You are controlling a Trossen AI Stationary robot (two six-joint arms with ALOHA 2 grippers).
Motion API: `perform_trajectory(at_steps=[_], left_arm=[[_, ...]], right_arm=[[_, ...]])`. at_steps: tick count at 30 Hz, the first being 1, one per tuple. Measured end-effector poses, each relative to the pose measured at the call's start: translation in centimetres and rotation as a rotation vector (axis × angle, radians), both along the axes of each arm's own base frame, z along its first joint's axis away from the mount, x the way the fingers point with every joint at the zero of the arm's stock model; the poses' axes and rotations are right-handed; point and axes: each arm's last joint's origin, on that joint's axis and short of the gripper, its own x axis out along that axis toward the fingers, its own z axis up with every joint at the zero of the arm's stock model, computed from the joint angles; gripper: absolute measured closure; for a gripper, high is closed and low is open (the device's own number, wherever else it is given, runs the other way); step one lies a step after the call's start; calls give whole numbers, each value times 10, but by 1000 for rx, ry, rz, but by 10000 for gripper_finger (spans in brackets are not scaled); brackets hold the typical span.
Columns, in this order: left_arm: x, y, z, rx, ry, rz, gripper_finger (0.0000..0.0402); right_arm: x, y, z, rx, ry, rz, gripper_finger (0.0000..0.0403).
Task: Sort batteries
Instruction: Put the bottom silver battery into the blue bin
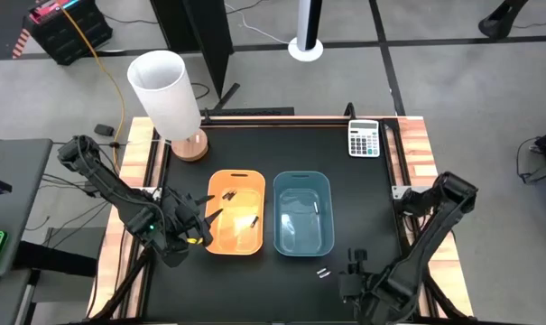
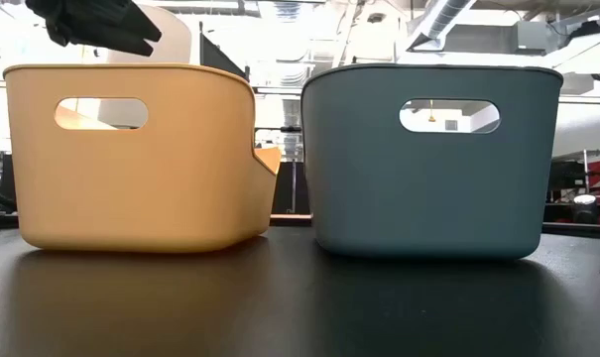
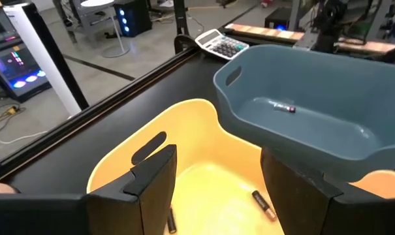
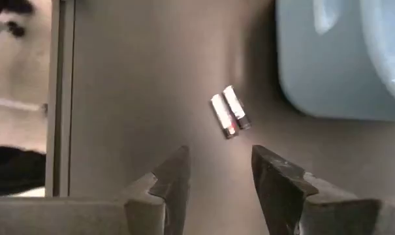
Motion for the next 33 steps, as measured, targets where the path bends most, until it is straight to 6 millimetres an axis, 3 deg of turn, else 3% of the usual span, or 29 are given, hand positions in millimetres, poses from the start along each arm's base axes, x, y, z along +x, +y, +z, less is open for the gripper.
perform_trajectory(at_steps=[4,11,20,33], left_arm=[[1,-1,1,-12,-19,3,185],[1,-1,1,-16,-23,3,185],[1,-1,1,7,-13,1,185],[1,0,1,11,-12,4,185]], right_arm=[[12,-13,-22,51,63,21,228],[30,-26,-33,86,88,116,203],[40,-22,-64,48,157,177,196],[44,-19,-75,36,158,193,204]])
